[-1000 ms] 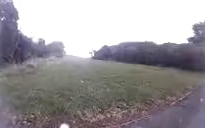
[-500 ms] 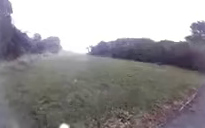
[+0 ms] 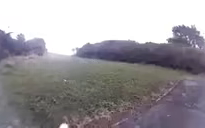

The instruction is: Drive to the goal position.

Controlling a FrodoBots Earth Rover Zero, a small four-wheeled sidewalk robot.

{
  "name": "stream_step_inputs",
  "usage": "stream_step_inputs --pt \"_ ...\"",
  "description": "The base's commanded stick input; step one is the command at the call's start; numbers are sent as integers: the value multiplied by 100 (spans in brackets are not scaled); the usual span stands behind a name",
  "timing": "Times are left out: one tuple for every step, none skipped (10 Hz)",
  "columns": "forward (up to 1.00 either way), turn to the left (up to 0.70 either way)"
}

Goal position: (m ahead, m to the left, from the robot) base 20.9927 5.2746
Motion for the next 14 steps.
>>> stream_step_inputs --pt "-70 35" --pt "-70 35" --pt "-70 35" --pt "-70 35" --pt "-70 35" --pt "-70 35" --pt "-33 35" --pt "25 35" --pt "70 -35" --pt "70 -35" --pt "70 -35" --pt "70 -35" --pt "70 -35" --pt "70 -35"
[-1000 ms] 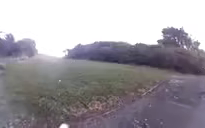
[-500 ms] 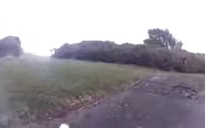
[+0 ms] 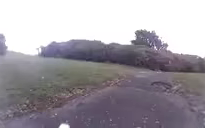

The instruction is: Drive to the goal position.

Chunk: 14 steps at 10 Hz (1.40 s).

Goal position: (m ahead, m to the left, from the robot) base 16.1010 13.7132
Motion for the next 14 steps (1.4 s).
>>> stream_step_inputs --pt "70 -35" --pt "70 -35" --pt "70 -35" --pt "70 -35" --pt "70 -35" --pt "70 -35" --pt "70 -35" --pt "70 -35" --pt "70 -22" --pt "70 -7" --pt "70 0" --pt "70 0" --pt "70 0" --pt "70 0"
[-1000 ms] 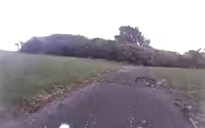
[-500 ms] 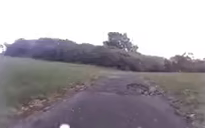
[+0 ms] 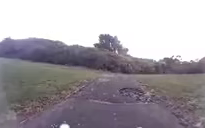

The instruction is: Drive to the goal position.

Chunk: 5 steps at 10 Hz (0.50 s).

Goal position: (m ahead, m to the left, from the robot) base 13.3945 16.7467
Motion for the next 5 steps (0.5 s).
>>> stream_step_inputs --pt "70 35" --pt "70 35" --pt "70 35" --pt "70 35" --pt "70 35"
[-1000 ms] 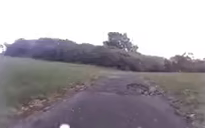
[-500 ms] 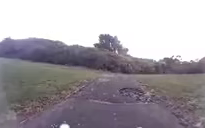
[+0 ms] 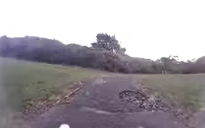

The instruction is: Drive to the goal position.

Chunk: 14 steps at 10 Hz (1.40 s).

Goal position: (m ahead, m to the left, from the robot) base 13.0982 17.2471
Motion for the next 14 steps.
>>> stream_step_inputs --pt "70 35" --pt "70 35" --pt "70 23" --pt "70 8" --pt "70 0" --pt "70 0" --pt "70 0" --pt "70 0" --pt "70 0" --pt "70 -35" --pt "70 -35" --pt "70 -35" --pt "70 -35" --pt "70 -35"
